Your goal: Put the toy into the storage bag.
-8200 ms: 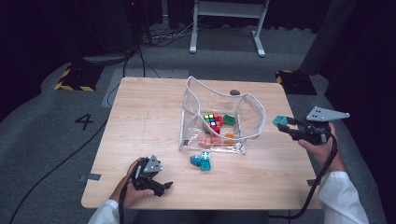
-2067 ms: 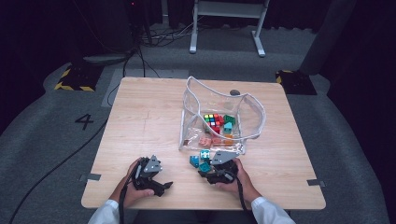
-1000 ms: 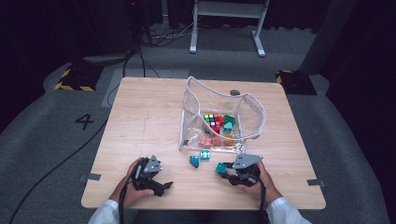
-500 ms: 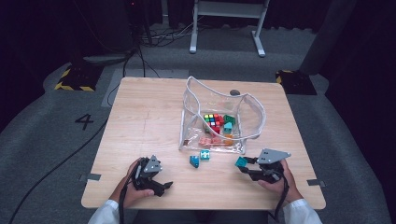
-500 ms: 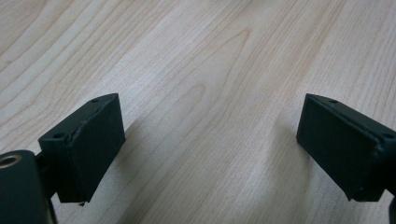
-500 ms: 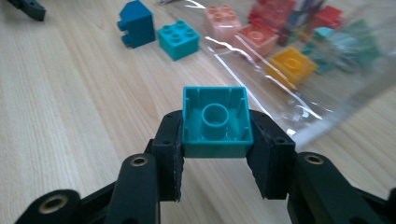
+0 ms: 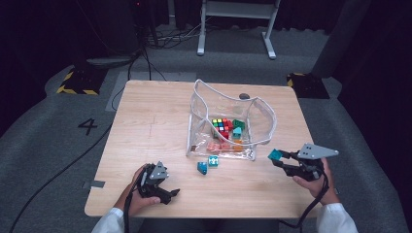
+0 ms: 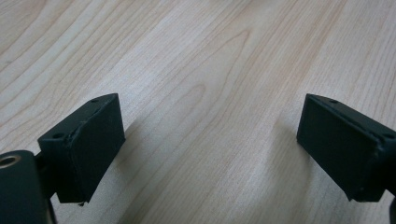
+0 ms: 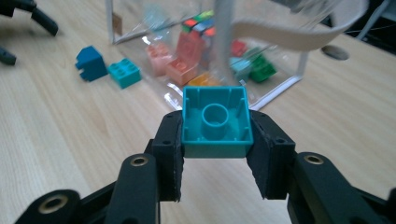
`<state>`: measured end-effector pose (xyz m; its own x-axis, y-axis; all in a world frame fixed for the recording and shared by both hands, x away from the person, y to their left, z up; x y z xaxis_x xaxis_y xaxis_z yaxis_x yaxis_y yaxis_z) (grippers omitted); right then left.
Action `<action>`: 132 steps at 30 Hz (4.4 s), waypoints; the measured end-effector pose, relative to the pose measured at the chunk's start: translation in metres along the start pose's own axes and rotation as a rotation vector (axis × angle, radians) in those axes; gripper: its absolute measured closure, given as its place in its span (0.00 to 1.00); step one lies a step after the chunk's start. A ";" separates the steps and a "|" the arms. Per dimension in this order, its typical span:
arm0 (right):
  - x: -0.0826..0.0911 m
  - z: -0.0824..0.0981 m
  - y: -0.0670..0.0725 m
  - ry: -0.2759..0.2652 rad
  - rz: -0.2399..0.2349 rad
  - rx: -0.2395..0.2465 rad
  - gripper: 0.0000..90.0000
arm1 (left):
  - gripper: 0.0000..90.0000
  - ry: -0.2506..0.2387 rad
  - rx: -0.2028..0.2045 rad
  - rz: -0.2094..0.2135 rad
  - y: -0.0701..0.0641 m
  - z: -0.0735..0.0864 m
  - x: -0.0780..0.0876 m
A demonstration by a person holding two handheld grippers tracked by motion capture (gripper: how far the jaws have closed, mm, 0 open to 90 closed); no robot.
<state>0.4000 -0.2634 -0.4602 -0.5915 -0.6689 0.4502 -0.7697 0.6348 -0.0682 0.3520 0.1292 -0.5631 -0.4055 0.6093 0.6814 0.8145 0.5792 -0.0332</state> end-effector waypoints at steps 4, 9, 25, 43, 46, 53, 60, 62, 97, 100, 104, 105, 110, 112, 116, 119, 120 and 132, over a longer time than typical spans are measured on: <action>0.008 -0.019 -0.017 -0.018 0.030 0.004 0.66 | 0.09 0.000 0.001 0.000 0.000 0.000 0.000; 0.017 -0.047 -0.030 -0.061 0.057 0.015 0.66 | 0.08 0.000 0.000 0.000 0.000 0.000 0.000; 0.007 -0.123 -0.050 -0.049 0.058 0.084 0.66 | 0.08 -0.001 0.000 -0.001 0.000 0.000 0.000; -0.066 -0.150 -0.037 0.081 -0.045 0.188 0.66 | 0.08 0.000 -0.001 -0.002 0.000 0.000 0.000; -0.078 -0.151 -0.032 0.119 -0.053 0.212 0.66 | 0.08 -0.001 -0.001 -0.001 0.000 0.000 0.000; -0.106 -0.153 -0.018 0.187 -0.082 0.239 0.66 | 0.08 0.002 -0.004 -0.002 0.001 0.000 0.000; -0.128 -0.148 -0.016 0.286 -0.078 0.279 0.66 | 0.08 -0.002 -0.003 -0.003 0.000 0.000 0.000; -0.135 -0.143 -0.017 0.327 -0.078 0.291 0.66 | 0.08 -0.001 -0.002 -0.003 0.000 0.000 0.000; -0.100 -0.094 -0.062 0.485 -0.026 0.267 0.64 | 0.08 0.000 -0.001 -0.003 0.000 0.000 0.000; -0.096 -0.097 -0.064 0.458 -0.015 0.253 0.59 | 0.08 -0.001 -0.001 -0.003 0.000 0.000 0.000; -0.090 -0.100 -0.061 0.405 -0.012 0.203 0.55 | 0.08 0.000 -0.001 -0.002 0.000 0.000 0.000; -0.086 -0.102 -0.059 0.386 -0.012 0.192 0.53 | 0.08 -0.001 -0.001 0.000 0.000 0.000 0.000; -0.070 -0.110 -0.051 0.308 -0.007 0.198 0.46 | 0.08 -0.001 -0.002 0.001 0.000 0.000 -0.001; -0.065 -0.112 -0.049 0.294 0.016 0.189 0.43 | 0.08 -0.001 -0.002 0.000 0.000 0.000 -0.001; -0.052 -0.118 -0.038 0.237 0.030 0.165 0.39 | 0.08 -0.001 -0.002 0.001 0.000 -0.001 -0.001; -0.041 -0.121 -0.032 0.190 0.045 0.152 0.34 | 0.08 0.000 -0.002 0.000 0.000 0.000 0.000; -0.039 -0.122 -0.031 0.176 0.051 0.140 0.33 | 0.08 -0.001 -0.002 0.000 0.000 -0.001 -0.001; 0.011 -0.096 -0.020 0.035 0.102 0.041 0.32 | 0.08 0.000 -0.001 -0.001 0.000 0.000 0.000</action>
<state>0.4317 -0.2466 -0.3683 -0.6590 -0.5872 0.4700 -0.7155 0.6820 -0.1512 0.3526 0.1289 -0.5631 -0.4066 0.6089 0.6811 0.8145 0.5794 -0.0318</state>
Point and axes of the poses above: each handheld gripper's, and its own axes: x roughly backward along the jaws, z roughly out of its underside, y roughly to its left, the point moved 8 cm from there along -x, roughly forward along the jaws, and after that the axes turned 5 degrees about -y, right-handed, at the moved point
